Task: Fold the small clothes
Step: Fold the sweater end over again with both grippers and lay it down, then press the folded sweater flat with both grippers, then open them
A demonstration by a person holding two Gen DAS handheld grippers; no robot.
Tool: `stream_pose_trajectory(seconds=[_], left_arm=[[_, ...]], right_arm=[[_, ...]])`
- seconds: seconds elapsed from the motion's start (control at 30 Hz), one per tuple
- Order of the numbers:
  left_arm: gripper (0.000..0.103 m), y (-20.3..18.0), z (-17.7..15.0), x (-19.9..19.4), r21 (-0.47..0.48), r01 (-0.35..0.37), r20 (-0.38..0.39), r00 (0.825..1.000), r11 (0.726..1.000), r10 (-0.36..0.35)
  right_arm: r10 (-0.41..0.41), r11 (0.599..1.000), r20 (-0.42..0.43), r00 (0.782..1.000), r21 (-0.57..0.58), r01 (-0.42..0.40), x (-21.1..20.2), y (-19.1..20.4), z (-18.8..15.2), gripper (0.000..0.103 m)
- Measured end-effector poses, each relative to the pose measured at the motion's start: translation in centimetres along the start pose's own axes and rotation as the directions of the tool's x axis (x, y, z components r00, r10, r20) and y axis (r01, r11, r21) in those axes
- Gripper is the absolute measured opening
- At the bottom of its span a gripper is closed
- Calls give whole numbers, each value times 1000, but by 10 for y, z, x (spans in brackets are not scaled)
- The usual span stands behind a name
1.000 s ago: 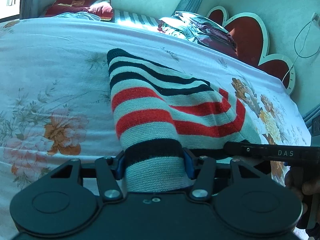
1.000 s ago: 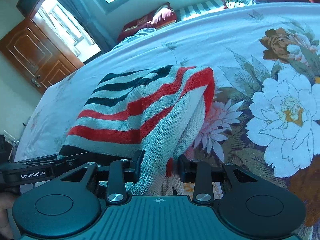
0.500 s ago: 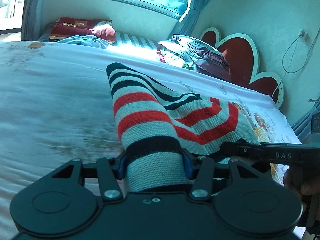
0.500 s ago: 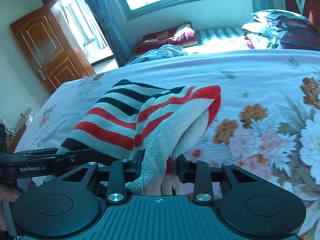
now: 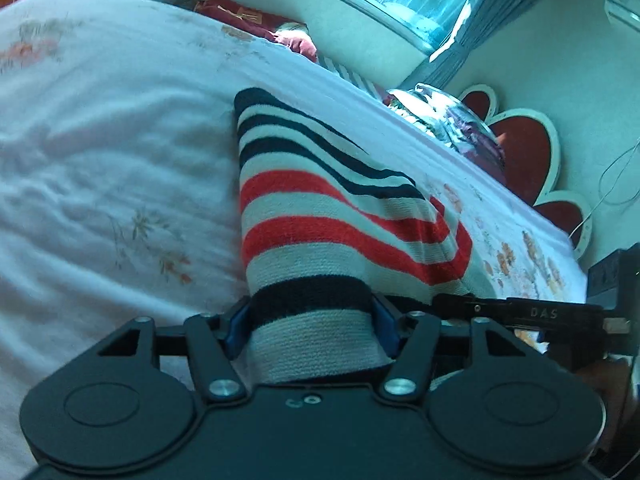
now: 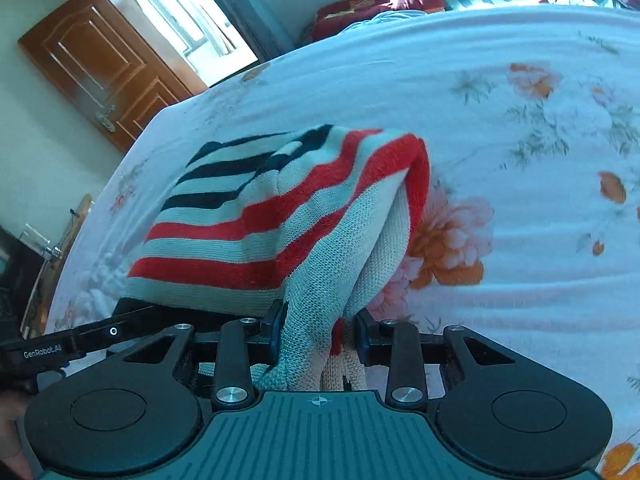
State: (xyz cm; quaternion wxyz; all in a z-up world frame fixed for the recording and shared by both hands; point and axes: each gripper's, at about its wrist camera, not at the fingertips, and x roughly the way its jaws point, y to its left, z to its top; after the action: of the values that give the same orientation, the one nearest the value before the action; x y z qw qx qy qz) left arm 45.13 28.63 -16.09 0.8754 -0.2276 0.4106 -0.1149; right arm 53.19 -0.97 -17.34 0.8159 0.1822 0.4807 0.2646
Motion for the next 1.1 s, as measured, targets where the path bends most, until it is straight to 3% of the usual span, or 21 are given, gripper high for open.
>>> stream_pose_trajectory(seconds=[0.17,0.23,0.3,0.37,0.43,0.5,0.53,0.63,0.7,0.77,0.83,1.1], left_arm=[[63,2,-1,3,1,-5,15,1000,1000,5],[78,-2,1,-2,45,-50,22,999,998,49],[78,-2,4,-9,75,-62,23,998,995,61],[71,-1,5,-24,84,-68,65,996,994,63],[28,-2,8,-41,93,-40,102,994,995,31],[10,-12,14,-47,140,-56,106,994,989,41],[8,-18,15,-48,171,-64,101,994,983,47],[11,-47,17,-37,288,-96,63,995,953,81],[11,-61,11,-28,356,-132,46,991,925,124],[11,-66,6,-20,381,-162,43,987,910,157],[11,-63,5,-17,364,-163,37,986,917,161],[12,-61,-3,-11,383,-186,72,982,905,172]], right_arm=[[-20,1000,17,1000,2,20,0,3,0,35],[-19,1000,16,1000,15,19,-1,1,3,38],[-35,999,31,999,8,35,-10,3,3,49],[-83,996,59,995,-22,84,-25,5,1,53],[-96,991,115,989,-82,106,-49,15,-8,52],[-111,974,166,980,-179,141,-63,31,-14,10],[-117,965,168,979,-212,152,-65,38,-14,5],[-129,939,159,979,-298,172,-59,59,-13,5],[-140,926,108,984,-338,169,-47,66,-15,5],[-204,897,74,976,-386,217,-33,68,-21,5],[-261,863,59,963,-432,260,-21,65,-28,5],[-234,892,73,969,-380,244,-18,43,-30,5]])
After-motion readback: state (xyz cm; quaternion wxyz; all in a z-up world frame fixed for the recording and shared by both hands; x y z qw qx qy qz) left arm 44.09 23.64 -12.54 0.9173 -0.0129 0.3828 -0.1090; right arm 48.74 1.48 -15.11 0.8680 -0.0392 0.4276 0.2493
